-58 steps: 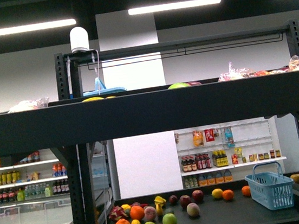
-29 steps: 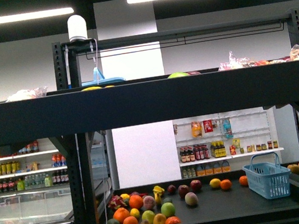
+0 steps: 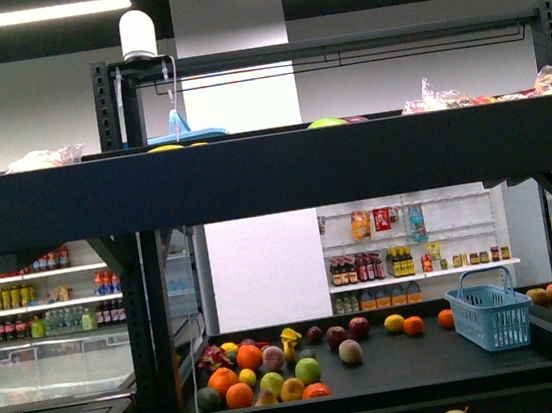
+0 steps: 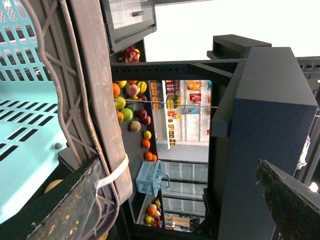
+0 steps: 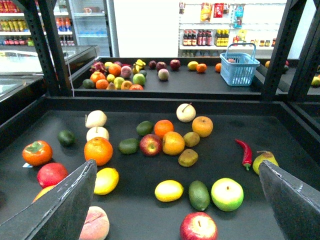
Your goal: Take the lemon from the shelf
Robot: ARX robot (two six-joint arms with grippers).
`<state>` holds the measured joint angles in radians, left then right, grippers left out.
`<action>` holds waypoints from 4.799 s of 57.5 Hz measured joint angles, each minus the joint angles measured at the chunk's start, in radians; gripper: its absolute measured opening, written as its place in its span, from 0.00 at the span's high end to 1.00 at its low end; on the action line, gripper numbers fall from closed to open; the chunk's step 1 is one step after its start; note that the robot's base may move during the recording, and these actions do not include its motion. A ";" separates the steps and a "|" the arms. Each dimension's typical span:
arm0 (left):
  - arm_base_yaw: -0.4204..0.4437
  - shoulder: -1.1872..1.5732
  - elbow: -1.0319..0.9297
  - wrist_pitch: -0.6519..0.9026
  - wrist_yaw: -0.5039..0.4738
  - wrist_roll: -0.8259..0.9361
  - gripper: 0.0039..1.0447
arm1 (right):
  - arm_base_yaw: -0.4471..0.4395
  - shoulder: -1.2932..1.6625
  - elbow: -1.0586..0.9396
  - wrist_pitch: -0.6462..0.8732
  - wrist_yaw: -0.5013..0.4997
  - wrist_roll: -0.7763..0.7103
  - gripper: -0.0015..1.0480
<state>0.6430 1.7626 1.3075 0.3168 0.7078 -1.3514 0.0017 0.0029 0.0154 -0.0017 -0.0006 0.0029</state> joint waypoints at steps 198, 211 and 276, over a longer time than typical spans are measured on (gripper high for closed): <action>-0.768 -0.251 -0.272 -0.106 -0.097 0.429 0.89 | 0.000 0.000 0.000 0.000 0.000 0.000 0.07; -0.884 -0.153 -0.259 -0.048 -0.113 0.375 0.89 | 0.000 0.000 0.000 0.000 0.000 0.000 0.07; -1.075 0.024 -0.156 0.057 -0.199 0.290 0.89 | 0.000 0.000 0.000 0.000 0.000 0.000 0.07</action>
<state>-0.4324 1.7863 1.1515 0.3737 0.5087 -1.0615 0.0017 0.0025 0.0154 -0.0017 -0.0006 0.0029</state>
